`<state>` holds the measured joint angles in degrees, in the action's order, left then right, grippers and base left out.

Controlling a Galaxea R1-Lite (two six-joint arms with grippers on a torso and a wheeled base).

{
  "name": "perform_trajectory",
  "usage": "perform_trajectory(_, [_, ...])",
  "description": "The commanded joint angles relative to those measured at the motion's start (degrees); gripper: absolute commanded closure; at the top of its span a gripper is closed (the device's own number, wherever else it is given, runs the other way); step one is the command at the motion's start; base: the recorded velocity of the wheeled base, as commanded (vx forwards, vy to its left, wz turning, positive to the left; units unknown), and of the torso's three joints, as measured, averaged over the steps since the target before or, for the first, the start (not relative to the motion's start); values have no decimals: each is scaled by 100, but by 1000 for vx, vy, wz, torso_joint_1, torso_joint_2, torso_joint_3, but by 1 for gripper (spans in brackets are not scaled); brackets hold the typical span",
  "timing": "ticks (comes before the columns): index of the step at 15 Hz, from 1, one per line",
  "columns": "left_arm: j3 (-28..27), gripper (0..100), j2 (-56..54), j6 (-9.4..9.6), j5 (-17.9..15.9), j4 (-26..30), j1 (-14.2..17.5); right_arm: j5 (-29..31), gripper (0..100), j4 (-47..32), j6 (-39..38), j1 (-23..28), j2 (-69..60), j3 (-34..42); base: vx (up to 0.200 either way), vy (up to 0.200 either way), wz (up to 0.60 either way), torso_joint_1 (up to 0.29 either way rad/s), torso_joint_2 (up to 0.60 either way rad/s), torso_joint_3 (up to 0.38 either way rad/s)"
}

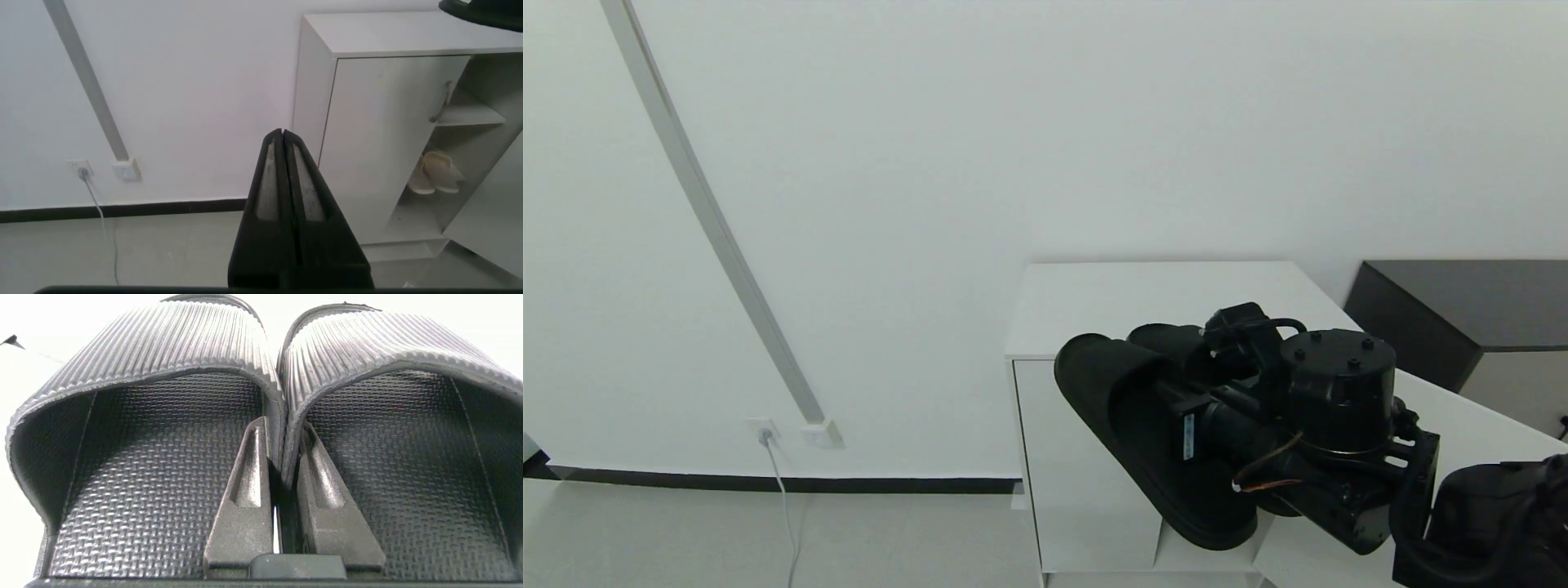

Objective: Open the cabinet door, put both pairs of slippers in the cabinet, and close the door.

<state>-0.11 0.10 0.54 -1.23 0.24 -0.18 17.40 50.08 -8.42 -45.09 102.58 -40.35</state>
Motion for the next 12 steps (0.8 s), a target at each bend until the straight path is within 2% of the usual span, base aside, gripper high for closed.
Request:
perform_trajectory(1, [-7, 100, -1, -1, 0, 2, 1, 1, 100, 2, -1, 1, 25, 1, 0, 0, 0, 0, 0, 0])
perform_trajectory(5, [-7, 100, -1, -1, 0, 2, -8, 9, 100, 2, -1, -17, 60, 1, 0, 0, 0, 0, 0, 0])
perform_trajectory(12, [-7, 100, -1, -1, 0, 2, -8, 9, 100, 11, 69, -26, 60, 18, 0, -200, 0, 1, 3, 3])
